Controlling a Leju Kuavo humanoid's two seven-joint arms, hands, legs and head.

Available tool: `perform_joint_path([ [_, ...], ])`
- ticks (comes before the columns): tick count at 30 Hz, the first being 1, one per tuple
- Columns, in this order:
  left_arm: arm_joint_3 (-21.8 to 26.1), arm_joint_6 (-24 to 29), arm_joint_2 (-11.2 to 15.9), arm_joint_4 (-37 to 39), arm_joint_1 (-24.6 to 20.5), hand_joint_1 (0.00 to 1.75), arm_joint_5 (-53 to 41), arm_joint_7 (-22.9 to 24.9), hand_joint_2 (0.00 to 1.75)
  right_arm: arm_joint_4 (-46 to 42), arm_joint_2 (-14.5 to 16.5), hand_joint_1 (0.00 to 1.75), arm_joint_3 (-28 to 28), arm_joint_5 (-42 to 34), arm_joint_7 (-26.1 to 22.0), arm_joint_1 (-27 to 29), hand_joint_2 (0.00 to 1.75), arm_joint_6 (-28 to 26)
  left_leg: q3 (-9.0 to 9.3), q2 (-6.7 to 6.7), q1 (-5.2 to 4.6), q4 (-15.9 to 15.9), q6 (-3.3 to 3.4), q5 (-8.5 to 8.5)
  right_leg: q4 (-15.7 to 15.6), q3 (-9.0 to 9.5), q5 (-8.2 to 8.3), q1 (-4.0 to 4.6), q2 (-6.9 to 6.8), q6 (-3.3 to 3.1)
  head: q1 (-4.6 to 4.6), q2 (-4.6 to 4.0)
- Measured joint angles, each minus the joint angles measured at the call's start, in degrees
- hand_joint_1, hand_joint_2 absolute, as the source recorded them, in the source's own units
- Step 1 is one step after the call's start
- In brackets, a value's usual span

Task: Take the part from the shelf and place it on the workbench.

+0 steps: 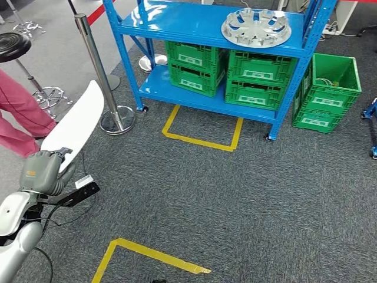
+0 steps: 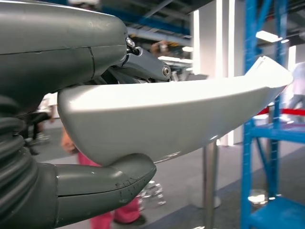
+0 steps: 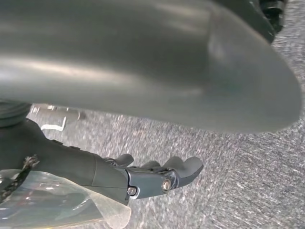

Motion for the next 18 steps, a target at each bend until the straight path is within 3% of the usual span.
perform_joint_path([
  [1, 0.00, 0.01, 0.00, 0.00, 0.12, 1.75, -0.01, 0.00, 1.75, 0.00, 0.00, 0.00, 0.00, -0.03, -0.02, 0.04, 0.00, 0.01, -0.51, 0.10, -0.18, 2.16, 0.28, -0.76, 0.00, -0.14, 0.04, 0.30, -0.77, -0.13, 0.01, -0.01],
  [2, 0.00, 0.01, -0.01, 0.00, 0.20, 1.75, -0.01, 0.00, 1.75, 0.00, 0.00, 0.00, 0.00, -0.06, -0.05, 0.05, 0.00, 0.02, 0.14, 0.22, -0.42, 1.98, 0.69, -0.42, 0.01, -0.23, 0.07, 0.58, -1.52, -0.23, 0.01, -0.01],
  [3, 0.02, 0.01, 0.00, 0.00, 0.23, 1.75, -0.01, 0.00, 1.75, 0.00, 0.00, 0.00, 0.00, -0.08, -0.09, 0.01, 0.00, 0.03, 1.93, 0.58, -0.74, -0.49, 1.23, 0.79, 0.01, -0.24, 0.07, 0.84, -2.27, -0.29, 0.02, -0.01],
  [5, 0.15, 0.00, 0.02, -0.02, 0.14, 1.75, -0.02, 0.02, 1.75, 0.00, 0.01, 0.00, 0.01, -0.11, -0.16, -0.16, 0.00, 0.13, 6.72, 3.10, -1.76, -8.28, 2.60, 3.25, 0.05, -0.15, -0.03, 1.38, -3.66, -0.34, 0.05, -0.01],
  [7, 0.35, -0.02, 0.04, -0.07, 0.05, 1.75, -0.03, 0.04, 1.75, 0.00, 0.03, 0.00, 0.03, -0.09, -0.18, -0.25, 0.00, 0.26, 9.08, 5.13, -2.63, -12.86, 3.50, 3.79, 0.12, -0.18, -0.15, 1.78, -5.03, -0.20, 0.10, 0.00],
  [9, 0.57, 0.01, 0.05, -0.09, 0.23, 1.75, -0.06, 0.07, 1.75, 0.00, 0.03, 0.00, 0.06, -0.05, -0.22, -0.25, 0.00, 0.38, 8.97, 4.29, -2.82, -13.56, 3.85, 3.75, 0.06, -0.08, -0.24, 1.93, -6.53, 0.15, 0.08, 0.01],
  [10, 0.70, 0.01, 0.05, -0.09, 0.37, 1.75, -0.08, 0.08, 1.75, 0.00, 0.03, 0.00, 0.08, -0.04, -0.26, -0.30, 0.00, 0.41, 8.96, 3.57, -2.69, -13.82, 4.05, 3.97, 0.18, -0.10, -0.50, 1.90, -6.57, 0.42, 0.06, 0.01],
  [12, 0.90, -0.02, 0.04, -0.11, 0.30, 1.75, -0.17, 0.11, 1.75, 0.00, 0.02, 0.00, 0.16, -0.02, -0.32, -0.49, 0.00, 0.42, 8.94, 2.21, -2.23, -14.32, 4.52, 4.48, 2.65, -1.22, -2.30, 1.73, -3.80, 1.01, 0.23, 0.01],
  [14, 0.94, -0.06, -0.06, -0.13, 0.14, 1.75, -0.32, 0.11, 1.75, 0.00, 0.02, 0.00, 0.33, 0.06, -0.33, -0.47, 0.00, 0.40, 8.65, 0.89, -2.02, -14.41, 4.82, 4.76, 9.63, -4.60, -5.85, 1.35, 0.08, 1.44, 0.53, 0.00],
  [15, 0.94, -0.08, -0.15, -0.13, 0.16, 1.75, -0.39, 0.11, 1.75, 0.00, 0.02, 0.00, 0.42, 0.12, -0.30, -0.35, 0.00, 0.40, 8.47, 0.10, -2.03, -14.40, 4.87, 4.84, 13.49, -6.50, -7.33, 1.23, 0.93, 1.58, 0.59, 0.01],
  [16, 0.94, -0.08, -0.22, -0.12, 0.22, 1.75, -0.43, 0.11, 1.75, 0.00, 0.02, 0.00, 0.48, 0.20, -0.27, -0.22, 0.00, 0.40, 8.36, -0.70, -2.04, -14.38, 4.87, 4.93, 15.99, -7.82, -7.87, 1.17, 1.21, 1.66, 0.62, 0.00],
  [17, 0.94, -0.08, -0.27, -0.11, 0.26, 1.75, -0.45, 0.11, 1.75, 0.00, 0.02, 0.00, 0.51, 0.29, -0.25, -0.15, 0.00, 0.41, 8.30, -1.55, -2.05, -14.36, 4.83, 5.02, 16.26, -8.09, -7.17, 1.17, 1.31, 1.68, 0.62, 0.00],
  [18, 0.95, -0.08, -0.29, -0.11, 0.28, 1.75, -0.46, 0.11, 1.75, 0.00, 0.02, 0.00, 0.54, 0.40, -0.22, -0.13, 0.00, 0.42, 8.30, -2.40, -2.05, -14.34, 4.74, 5.09, 14.15, -7.21, -5.37, 1.16, 1.49, 1.61, 0.62, 0.00],
])
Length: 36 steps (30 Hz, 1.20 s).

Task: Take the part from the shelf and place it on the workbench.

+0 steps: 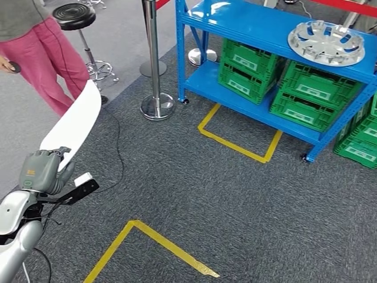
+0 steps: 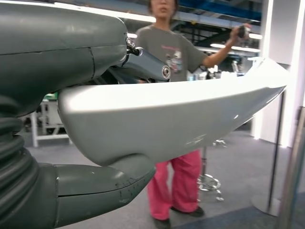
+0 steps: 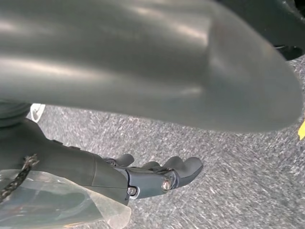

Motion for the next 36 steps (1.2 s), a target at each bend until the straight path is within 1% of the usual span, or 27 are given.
perform_joint_path([
  [1, 0.02, 0.00, 0.00, -0.01, 0.00, 1.75, -0.01, -0.01, 1.75, 0.00, 0.00, 0.00, 0.02, 0.12, 0.02, -0.05, 0.00, 0.01, 0.03, -0.79, 0.00, 0.03, -0.09, 0.05, -3.96, 1.81, 2.41, -0.03, 0.51, -0.14, 0.01, -0.01],
  [3, 0.10, 0.03, -0.03, 0.02, -0.11, 1.75, -0.01, -0.02, 1.75, 0.01, 0.00, 0.00, 0.07, 0.33, 0.05, -0.18, 0.00, 0.07, -0.18, -2.18, 0.06, 0.18, -0.43, 0.20, -11.64, 5.47, 5.28, -0.30, 3.34, -0.60, -0.06, -0.01],
  [5, 0.25, 0.11, -0.10, 0.07, -0.30, 1.75, 0.00, -0.08, 1.75, 0.02, -0.01, 0.00, 0.18, 0.51, 0.09, -0.22, 0.00, 0.19, -0.78, -3.53, 0.40, 0.24, -1.18, 0.56, -14.43, 6.91, 5.51, -0.34, 5.10, -0.97, -0.08, -0.01],
  [7, 0.43, 0.15, -0.07, 0.10, -0.29, 1.75, 0.01, -0.14, 1.75, 0.02, 0.03, 0.00, 0.30, 0.63, 0.12, -0.23, 0.00, 0.35, -1.23, -4.84, 0.70, 0.12, -2.02, 0.96, -14.90, 7.16, 5.89, -0.33, 3.89, -1.42, -0.03, -0.01],
  [8, 0.52, 0.14, 0.02, 0.11, -0.25, 1.75, 0.01, -0.16, 1.75, 0.02, 0.06, 0.00, 0.33, 0.68, 0.12, -0.27, 0.00, 0.42, -1.49, -4.44, 0.61, 0.46, -2.31, 0.71, -15.23, 7.33, 6.12, -0.47, 3.11, -1.75, -0.16, -0.01],
  [9, 0.62, 0.13, 0.12, 0.13, -0.36, 1.75, 0.01, -0.17, 1.75, 0.02, 0.07, 0.00, 0.35, 0.75, 0.13, -0.31, 0.00, 0.47, -2.13, -3.23, 0.48, 1.70, -2.58, -0.12, -15.58, 7.49, 6.33, -0.64, 2.25, -2.05, -0.43, 0.00],
  [11, 0.74, 0.09, 0.16, 0.17, -0.69, 1.75, 0.01, -0.17, 1.75, 0.02, 0.07, 0.00, 0.37, 0.87, 0.15, -0.30, 0.00, 0.56, -4.84, 0.47, 0.38, 7.50, -3.11, -3.36, -15.93, 7.67, 6.45, -0.72, 0.49, -2.43, -0.95, 0.00],
  [12, 0.76, 0.07, 0.11, 0.22, -0.76, 1.75, 0.01, -0.17, 1.75, 0.02, 0.07, 0.00, 0.38, 0.91, 0.17, -0.25, 0.00, 0.60, -6.62, 1.68, 0.51, 11.36, -3.40, -5.05, -15.92, 7.67, 6.40, -0.69, -0.41, -2.49, -1.12, 0.00],
  [13, 0.76, 0.05, 0.06, 0.31, -0.69, 1.75, 0.01, -0.17, 1.75, 0.02, 0.07, 0.00, 0.38, 0.94, 0.20, -0.21, 0.00, 0.62, -7.97, 2.30, 0.68, 14.39, -3.64, -6.05, -15.91, 7.68, 6.34, -0.66, -1.29, -2.52, -1.12, -0.01],
  [14, 0.76, 0.03, 0.03, 0.40, -0.58, 1.75, 0.01, -0.18, 1.75, 0.02, 0.07, 0.00, 0.39, 0.95, 0.22, -0.20, 0.00, 0.62, -8.41, 2.59, 0.85, 15.56, -3.83, -6.00, -15.89, 7.69, 6.26, -0.66, -2.16, -2.49, -1.14, -0.01],
  [15, 0.77, 0.02, 0.02, 0.48, -0.51, 1.75, 0.00, -0.18, 1.75, 0.02, 0.07, 0.00, 0.39, 0.96, 0.23, -0.23, 0.00, 0.62, -7.80, 2.86, 1.01, 14.63, -3.98, -4.96, -15.85, 7.73, 6.15, -0.68, -3.02, -2.39, -1.15, 0.00],
  [16, 0.80, 0.03, 0.03, 0.53, -0.48, 1.75, 0.00, -0.18, 1.75, 0.02, 0.08, 0.00, 0.39, 0.96, 0.24, -0.28, 0.00, 0.61, -6.00, 3.47, 1.12, 11.43, -4.07, -3.12, -15.79, 7.84, 5.99, -0.71, -3.80, -2.22, -1.15, 0.00],
  [17, 0.84, 0.06, 0.03, 0.55, -0.50, 1.75, -0.01, -0.18, 1.75, 0.02, 0.08, 0.00, 0.40, 0.96, 0.23, -0.32, 0.00, 0.62, -3.77, 4.84, 1.12, 7.34, -4.13, -1.46, -15.70, 7.99, 5.79, -0.67, -4.50, -1.95, -1.15, 0.00],
  [19, 0.91, 0.11, 0.02, 0.58, -0.65, 1.75, 0.00, -0.18, 1.75, 0.05, 0.06, 0.00, 0.40, 0.96, 0.21, -0.37, 0.00, 0.62, -0.73, 7.53, 0.72, 1.48, -3.53, 0.05, -15.46, 8.23, 5.30, -0.24, -5.71, -1.30, -1.19, -0.01],
  [20, 0.93, 0.13, 0.02, 0.61, -0.69, 1.75, 0.00, -0.17, 1.75, 0.07, 0.05, 0.00, 0.40, 0.96, 0.19, -0.39, 0.00, 0.63, -0.37, 8.12, 0.50, 0.54, -3.06, -0.09, -15.44, 8.34, 5.10, 0.01, -6.30, -1.00, -1.15, -0.01],
  [22, 1.05, 0.14, 0.02, 0.66, -0.65, 1.75, 0.01, -0.17, 1.75, 0.09, 0.04, 0.00, 0.40, 0.95, 0.16, -0.42, 0.00, 0.66, -0.60, 6.85, 0.30, 0.43, -1.98, -0.17, -15.60, 8.64, 4.79, 0.14, -7.49, -0.47, -1.05, 0.00],
  [23, 1.15, 0.15, 0.03, 0.67, -0.58, 1.75, 0.01, -0.17, 1.75, 0.09, 0.04, 0.00, 0.40, 0.94, 0.15, -0.44, 0.00, 0.68, -0.64, 6.19, 0.34, 0.34, -1.60, -0.09, -15.48, 8.64, 4.45, 0.02, -7.26, -0.12, -0.98, -0.01],
  [25, 1.32, 0.16, 0.01, 0.69, -0.70, 1.75, 0.01, -0.17, 1.75, 0.09, 0.04, 0.00, 0.42, 0.94, 0.10, -0.47, 0.00, 0.72, -0.65, 4.76, 0.47, 0.13, -0.81, 0.15, -12.22, 7.16, 2.20, -0.25, -4.31, 0.37, -0.81, 0.01],
  [27, 1.34, 0.11, -0.10, 0.72, -0.83, 1.75, 0.02, -0.16, 1.75, 0.09, 0.04, 0.00, 0.43, 0.94, 0.08, -0.38, 0.00, 0.73, -0.74, 3.28, 0.40, 0.12, -0.33, 0.21, -4.29, 3.20, -1.51, -0.33, -1.08, 0.36, -0.65, 0.01],
  [28, 1.34, 0.09, -0.19, 0.74, -0.81, 1.75, 0.02, -0.16, 1.75, 0.09, 0.04, 0.00, 0.43, 0.95, 0.10, -0.29, 0.00, 0.72, -0.76, 2.47, 0.28, 0.13, -0.22, 0.20, -0.45, 1.11, -2.75, -0.29, -0.55, 0.24, -0.64, 0.00],
  [29, 1.34, 0.07, -0.25, 0.76, -0.74, 1.75, 0.03, -0.17, 1.75, 0.09, 0.04, 0.00, 0.43, 0.96, 0.12, -0.22, 0.00, 0.71, -0.75, 1.61, 0.14, 0.14, -0.15, 0.19, 1.80, -0.36, -2.97, -0.24, -0.33, 0.05, -0.65, -0.01],
  [30, 1.34, 0.07, -0.29, 0.78, -0.68, 1.75, 0.03, -0.16, 1.75, 0.09, 0.04, 0.00, 0.44, 0.96, 0.13, -0.18, 0.00, 0.70, -0.71, 0.71, -0.01, 0.15, -0.12, 0.19, 1.69, -0.79, -1.91, -0.18, -0.17, -0.23, -0.66, -0.01],
  [31, 1.35, 0.07, -0.31, 0.80, -0.63, 1.75, 0.03, -0.16, 1.75, 0.09, 0.04, 0.00, 0.44, 0.96, 0.14, -0.20, 0.00, 0.70, -0.64, -0.18, -0.16, 0.16, -0.10, 0.19, -0.69, -0.14, 0.16, -0.09, 0.18, -0.66, -0.66, -0.01],
  [33, 1.36, 0.04, -0.33, 0.82, -0.62, 1.75, 0.02, -0.11, 1.75, 0.12, -0.04, 0.00, 0.46, 0.98, 0.14, -0.29, 0.00, 0.70, -0.53, -1.82, -0.37, 0.19, -0.12, 0.19, -8.70, 3.01, 4.82, 0.11, 2.65, -1.93, -0.75, -0.01],
  [34, 1.36, 0.02, -0.37, 0.84, -0.66, 1.75, 0.01, -0.08, 1.75, 0.15, -0.11, 0.00, 0.46, 0.99, 0.14, -0.33, 0.00, 0.69, -0.60, -2.50, -0.35, 0.22, -0.22, 0.22, -11.93, 4.42, 6.15, 0.16, 3.97, -2.47, -0.80, -0.01],
  [35, 1.37, -0.01, -0.39, 0.86, -0.67, 1.75, 0.01, -0.05, 1.75, 0.19, -0.19, 0.00, 0.47, 1.01, 0.16, -0.36, 0.00, 0.69, -0.75, -3.22, -0.18, 0.21, -0.43, 0.32, -13.85, 5.35, 6.71, 0.24, 4.94, -2.86, -0.80, -0.01],
  [36, 1.38, -0.02, -0.41, 0.88, -0.61, 1.75, 0.00, -0.05, 1.75, 0.22, -0.26, 0.00, 0.47, 1.03, 0.19, -0.38, 0.00, 0.69, -0.94, -3.91, -0.01, 0.16, -0.75, 0.46, -14.51, 5.76, 6.64, 0.28, 5.18, -3.07, -0.77, -0.01],
])
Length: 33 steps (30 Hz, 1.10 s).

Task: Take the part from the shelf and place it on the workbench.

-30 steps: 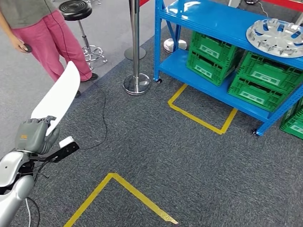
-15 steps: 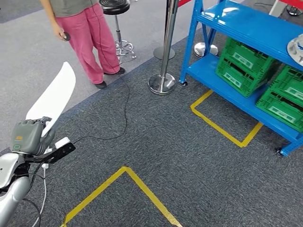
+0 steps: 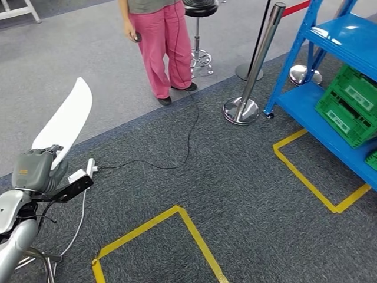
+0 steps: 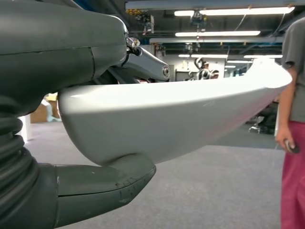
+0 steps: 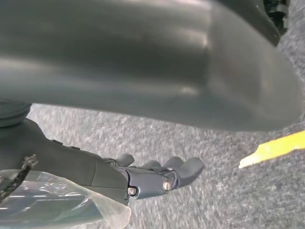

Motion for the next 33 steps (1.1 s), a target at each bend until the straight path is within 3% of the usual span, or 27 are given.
perform_joint_path([
  [2, 0.07, 0.01, 0.07, 0.01, 0.23, 1.75, 0.00, 0.02, 1.75, -0.02, 0.07, 0.00, 0.01, 0.03, 0.04, -0.07, 0.00, 0.01, -0.24, -0.62, 0.17, -0.07, -0.67, 0.18, -0.93, 0.69, 0.35, -0.10, -1.38, 0.03, 0.18, 0.00],
  [4, 0.15, -0.02, 0.14, 0.01, 0.11, 1.75, 0.02, 0.15, 1.75, -0.04, 0.12, 0.00, 0.02, 0.05, 0.05, -0.11, 0.00, -0.05, -1.12, 2.10, -0.04, 1.90, -1.19, -1.22, -2.04, 1.48, 0.77, -0.37, -3.04, -0.04, -0.12, -0.01],
  [6, 0.19, -0.10, 0.02, 0.02, -0.20, 1.75, 0.06, 0.32, 1.75, -0.04, 0.13, 0.00, 0.02, 0.07, 0.09, -0.04, 0.00, -0.09, -4.02, 5.37, 0.20, 8.06, -1.80, -4.59, -2.41, 1.87, 0.72, -0.37, -4.73, -0.17, -0.45, -0.01],
  [8, 0.18, -0.24, -0.18, 0.04, -0.10, 1.75, 0.10, 0.44, 1.75, -0.04, 0.13, 0.00, 0.02, 0.07, 0.14, 0.01, 0.00, -0.07, -7.00, 6.24, 0.79, 14.22, -2.52, -6.80, -2.31, 1.92, 0.45, -0.41, -6.49, -0.08, -0.48, -0.01],
  [9, 0.18, -0.32, -0.23, 0.04, 0.01, 1.75, 0.14, 0.51, 1.75, -0.04, 0.13, 0.00, 0.02, 0.07, 0.14, 0.00, 0.00, -0.06, -7.28, 6.45, 1.07, 14.85, -2.85, -6.43, -2.25, 1.96, 0.30, -0.46, -7.33, 0.07, -0.49, -0.01],
  [10, 0.18, -0.38, -0.26, 0.04, 0.06, 1.75, 0.20, 0.59, 1.75, -0.05, 0.13, 0.00, 0.02, 0.07, 0.14, -0.04, 0.00, -0.06, -6.37, 6.73, 1.31, 13.17, -3.14, -5.04, -2.13, 2.04, 0.11, -0.55, -8.13, 0.28, -0.49, -0.01],
  [12, 0.20, -0.50, -0.31, 0.05, 0.04, 1.75, 0.38, 0.76, 1.75, -0.03, 0.13, 0.00, 0.02, 0.07, 0.14, -0.14, 0.00, -0.07, -2.38, 8.83, 1.39, 5.81, -3.57, -1.69, -1.61, 2.24, -0.56, -0.62, -9.58, 0.95, -0.55, 0.00],
  [14, 0.27, -0.63, -0.38, 0.05, 0.06, 1.75, 0.60, 0.87, 1.75, 0.01, 0.11, 0.00, 0.02, 0.07, 0.14, -0.25, 0.00, -0.09, 0.09, 10.39, 1.09, 1.00, -2.99, -0.54, -1.01, 2.35, -1.28, -0.40, -10.72, 1.73, -0.56, 0.01],
  [15, 0.33, -0.67, -0.42, 0.06, 0.15, 1.75, 0.75, 0.89, 1.75, 0.02, 0.10, 0.00, 0.02, 0.07, 0.14, -0.28, 0.00, -0.10, 0.15, 10.32, 0.83, 0.68, -2.44, -0.91, -0.92, 2.42, -1.48, -0.27, -11.22, 2.06, -0.53, 0.01],
  [17, 0.49, -0.69, -0.41, 0.05, 0.41, 1.75, 0.98, 0.87, 1.75, 0.02, 0.10, 0.00, 0.03, 0.08, 0.12, -0.30, 0.00, -0.11, -0.02, 8.96, 0.80, 0.59, -1.38, -0.82, -0.93, 2.57, -1.85, -0.43, -11.84, 2.63, -0.40, 0.01],
  [19, 0.70, -0.66, -0.38, 0.04, 0.40, 1.75, 1.10, 0.83, 1.75, 0.02, 0.10, 0.00, 0.04, 0.08, 0.06, -0.37, 0.00, -0.10, -0.04, 7.78, 0.85, 0.43, -0.57, -0.71, 1.18, 1.64, -3.55, -0.78, -9.65, 3.13, -0.27, 0.00],
  [21, 0.80, -0.74, -0.47, 0.04, 0.22, 1.75, 1.14, 0.81, 1.75, 0.02, 0.10, 0.00, 0.04, 0.10, 0.03, -0.38, 0.00, -0.10, -0.08, 6.65, 0.78, 0.37, 0.00, -0.66, 8.05, -1.63, -7.09, -0.92, -6.53, 3.21, -0.02, -0.01],
  [23, 0.80, -0.90, -0.65, 0.04, 0.23, 1.75, 1.18, 0.81, 1.75, 0.02, 0.10, 0.00, 0.05, 0.12, 0.05, -0.23, 0.00, -0.11, -0.11, 5.26, 0.50, 0.38, 0.23, -0.68, 15.58, -5.65, -9.57, -0.84, -5.58, 2.96, 0.07, 0.01],
  [24, 0.80, -0.95, -0.72, 0.04, 0.28, 1.75, 1.20, 0.81, 1.75, 0.02, 0.10, 0.00, 0.05, 0.13, 0.05, -0.14, 0.00, -0.12, -0.09, 4.45, 0.35, 0.39, 0.28, -0.70, 16.83, -6.66, -9.24, -0.75, -5.44, 2.72, 0.07, 0.01],
  [25, 0.81, -0.96, -0.76, 0.04, 0.31, 1.75, 1.21, 0.81, 1.75, 0.02, 0.10, 0.00, 0.06, 0.13, 0.05, -0.08, 0.00, -0.13, -0.03, 3.62, 0.24, 0.39, 0.29, -0.71, 15.65, -6.56, -7.69, -0.64, -5.23, 2.39, 0.06, 0.01],
  [28, 0.82, -0.98, -0.85, 0.04, 0.26, 1.75, 1.21, 0.82, 1.75, 0.02, 0.10, 0.00, 0.08, 0.10, -0.06, -0.15, 0.00, -0.14, 0.12, 1.65, 0.12, 0.44, 0.24, -0.70, 4.33, -2.21, -1.18, -0.28, -2.58, 1.11, 0.03, 0.01],
  [30, 0.82, -1.10, -0.94, 0.03, 0.22, 1.75, 1.21, 0.84, 1.75, 0.02, 0.10, 0.00, 0.09, -0.04, -0.18, -0.36, 0.00, -0.19, -0.14, 0.62, 0.31, 0.41, -0.17, -0.56, 0.41, -0.27, -0.23, -0.15, -1.18, 0.81, 0.13, 0.02],
  [32, 0.84, -1.27, -0.96, 0.01, 0.28, 1.75, 1.24, 0.91, 1.75, 0.02, 0.11, 0.00, 0.09, -0.31, -0.26, -0.54, 0.00, -0.06, -0.32, -0.27, 0.50, 0.16, -0.93, -0.31, -0.45, 0.49, -0.21, -0.19, -1.69, 0.77, 0.20, 0.02],
  [33, 0.86, -1.32, -0.94, -0.01, 0.33, 1.75, 1.30, 0.95, 1.75, 0.02, 0.12, 0.00, 0.09, -0.44, -0.29, -0.59, 0.00, 0.07, -0.39, 0.05, 0.47, 0.28, -1.23, -0.47, -0.94, 0.75, 0.06, -0.30, -2.07, 0.65, 0.16, 0.01],
])
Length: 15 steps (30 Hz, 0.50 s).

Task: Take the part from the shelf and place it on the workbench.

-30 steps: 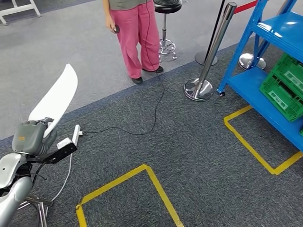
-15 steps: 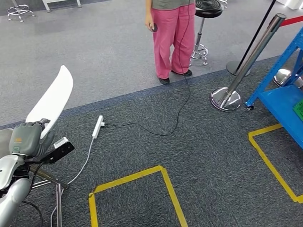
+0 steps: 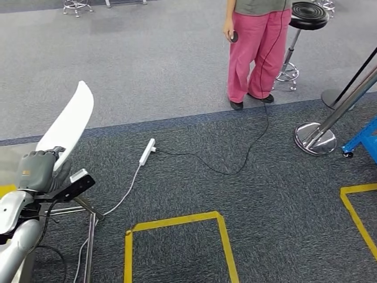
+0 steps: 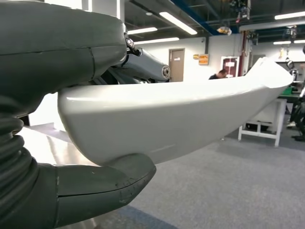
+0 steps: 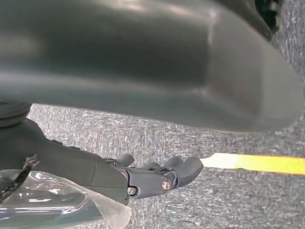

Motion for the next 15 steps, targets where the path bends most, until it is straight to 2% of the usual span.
perform_joint_path([
  [2, 0.04, -0.04, 0.07, -0.03, -0.25, 1.75, 0.20, 0.04, 1.75, 0.00, 0.02, 0.00, 0.00, -0.16, -0.09, 0.01, 0.00, 0.21, -1.35, 2.56, -0.19, 3.12, -0.47, -2.17, -0.99, 0.61, 0.51, -0.22, -0.89, -0.28, -0.21, -0.01],
  [3, 0.04, -0.05, 0.03, -0.03, -0.39, 1.75, 0.31, 0.04, 1.75, 0.00, 0.03, 0.00, 0.00, -0.20, -0.13, 0.05, 0.00, 0.28, -2.81, 4.30, -0.18, 6.37, -0.67, -4.03, -1.15, 0.77, 0.54, -0.15, -1.33, -0.39, -0.29, -0.02],
  [4, 0.02, -0.08, -0.03, -0.03, -0.51, 1.75, 0.39, 0.03, 1.75, 0.00, 0.03, 0.00, 0.00, -0.21, -0.16, 0.12, 0.00, 0.33, -4.58, 5.47, -0.09, 10.27, -0.92, -5.91, -1.16, 0.82, 0.50, -0.10, -1.77, -0.49, -0.37, -0.02],
  [5, 0.00, -0.10, -0.12, -0.02, -0.52, 1.75, 0.48, 0.03, 1.75, 0.00, 0.03, 0.00, 0.00, -0.20, -0.18, 0.17, 0.00, 0.38, -6.06, 6.03, 0.02, 13.53, -1.15, -7.15, -1.11, 0.82, 0.41, -0.07, -2.17, -0.52, -0.36, -0.02],
  [6, -0.01, -0.14, -0.21, -0.02, -0.48, 1.75, 0.60, 0.02, 1.75, 0.00, 0.03, 0.00, 0.01, -0.20, -0.18, 0.20, 0.00, 0.40, -6.77, 6.27, 0.17, 15.23, -1.34, -7.39, -1.02, 0.81, 0.31, -0.07, -2.52, -0.50, -0.38, -0.02],
  [7, -0.02, -0.16, -0.25, -0.02, -0.46, 1.75, 0.73, 0.02, 1.75, 0.00, 0.03, 0.00, 0.01, -0.20, -0.19, 0.20, 0.00, 0.41, -6.37, 6.37, 0.30, 14.67, -1.50, -6.49, -0.89, 0.82, 0.19, -0.11, -2.81, -0.42, -0.38, -0.02],
  [8, -0.02, -0.17, -0.28, -0.02, -0.49, 1.75, 0.86, 0.01, 1.75, 0.00, 0.04, 0.00, 0.02, -0.21, -0.19, 0.17, 0.00, 0.42, -4.85, 6.46, 0.42, 11.93, -1.63, -4.72, -0.71, 0.86, 0.02, -0.17, -3.03, -0.26, -0.39, -0.02],
  [10, -0.01, -0.17, -0.30, -0.02, -0.60, 1.75, 1.09, -0.05, 1.75, 0.00, 0.05, 0.00, 0.02, -0.29, -0.22, 0.09, 0.00, 0.44, -0.69, 6.76, 0.49, 4.15, -1.65, -1.59, -0.14, 0.82, -0.47, -0.15, -3.35, 0.25, -0.40, -0.02],
  [11, 0.01, -0.16, -0.31, -0.02, -0.67, 1.75, 1.23, -0.09, 1.75, 0.00, 0.05, 0.00, 0.02, -0.35, -0.25, 0.05, 0.00, 0.45, 0.68, 6.85, 0.46, 1.51, -1.45, -0.95, 0.15, 0.71, -0.70, -0.05, -3.41, 0.51, -0.37, -0.01],
  [12, 0.01, -0.15, -0.35, -0.02, -0.72, 1.75, 1.39, -0.11, 1.75, 0.00, 0.04, 0.00, 0.02, -0.42, -0.28, 0.03, 0.00, 0.46, 1.33, 6.89, 0.42, 0.16, -1.25, -0.89, 0.41, 0.58, -0.89, 0.09, -3.44, 0.53, -0.36, -0.01],
  [15, 0.02, -0.13, -0.46, -0.02, -0.69, 1.75, 1.70, -0.16, 1.75, 0.00, 0.04, 0.00, 0.02, -0.51, -0.32, 0.08, 0.00, 0.44, 1.33, 6.76, 0.25, -0.15, -0.87, -0.93, 0.54, 0.48, -1.03, 0.20, -3.50, 0.01, -0.31, -0.02],
])
